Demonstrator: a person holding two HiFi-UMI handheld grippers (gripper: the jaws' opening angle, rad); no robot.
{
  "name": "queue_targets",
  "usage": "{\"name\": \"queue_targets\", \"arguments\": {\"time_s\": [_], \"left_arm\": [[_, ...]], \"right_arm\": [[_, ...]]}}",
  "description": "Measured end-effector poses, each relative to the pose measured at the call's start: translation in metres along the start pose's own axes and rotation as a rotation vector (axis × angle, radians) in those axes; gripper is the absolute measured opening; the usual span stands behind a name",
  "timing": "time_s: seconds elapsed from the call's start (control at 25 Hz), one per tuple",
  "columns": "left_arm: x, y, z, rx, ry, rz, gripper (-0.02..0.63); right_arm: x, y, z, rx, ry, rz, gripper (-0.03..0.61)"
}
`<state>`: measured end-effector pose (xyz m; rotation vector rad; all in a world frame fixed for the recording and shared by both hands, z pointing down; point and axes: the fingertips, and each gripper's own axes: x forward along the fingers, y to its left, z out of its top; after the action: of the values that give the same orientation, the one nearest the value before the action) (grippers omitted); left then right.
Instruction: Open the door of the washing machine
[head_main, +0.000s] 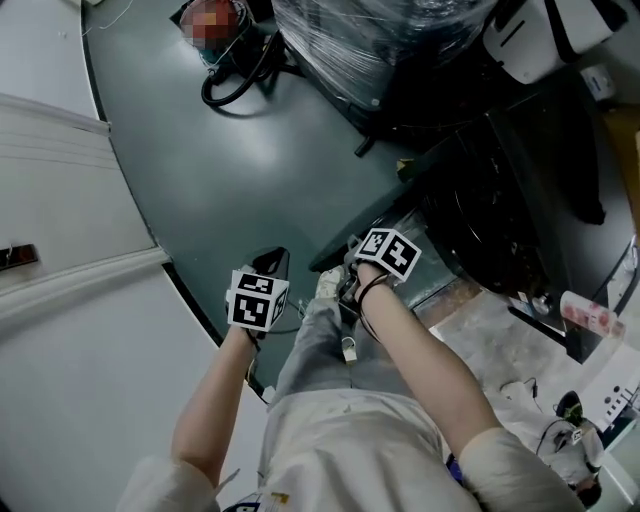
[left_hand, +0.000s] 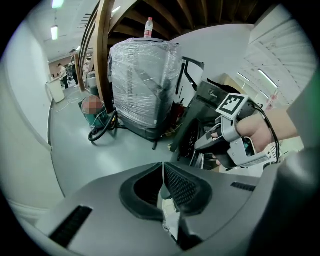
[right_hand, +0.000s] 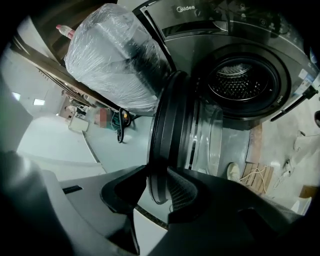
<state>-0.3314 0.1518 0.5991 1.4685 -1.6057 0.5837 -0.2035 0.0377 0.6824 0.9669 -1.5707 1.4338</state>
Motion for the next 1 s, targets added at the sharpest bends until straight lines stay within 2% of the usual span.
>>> {"name": "queue_targets", "arguments": {"time_s": [0.16, 0.36, 0.56, 0.8, 0.96, 1.0], "left_arm": [[-0.001, 0.017, 0.006, -0.018, -0.018, 0.029, 0.026], [0.001, 0.023, 0.008, -0.014, -0.019, 0.039, 0.026], [-0.003, 0.052, 0.016, -0.081, -0.078, 0.098, 0.026], [-0.007, 0.075, 0.030, -0.070, -0.083, 0.125, 0.026], [-0.011, 0.082, 0.029, -0.075, -0.075, 0.130, 0.026], [-0.012, 0.084, 0.029, -0.075, -0.076, 0.131, 0.026]], "right_arm": [[0.010, 0.019, 0.005, 0.048, 0.011, 0.029, 0.152], [0.021, 0.045, 0.014, 0.053, 0.012, 0.065, 0.150], [0.032, 0.067, 0.024, 0.040, 0.014, 0.083, 0.147], [0.046, 0.092, 0.039, 0.053, 0.045, 0.131, 0.138], [0.057, 0.100, 0.043, 0.005, 0.082, 0.138, 0.111], [0.059, 0.102, 0.044, -0.029, 0.095, 0.149, 0.078]]}}
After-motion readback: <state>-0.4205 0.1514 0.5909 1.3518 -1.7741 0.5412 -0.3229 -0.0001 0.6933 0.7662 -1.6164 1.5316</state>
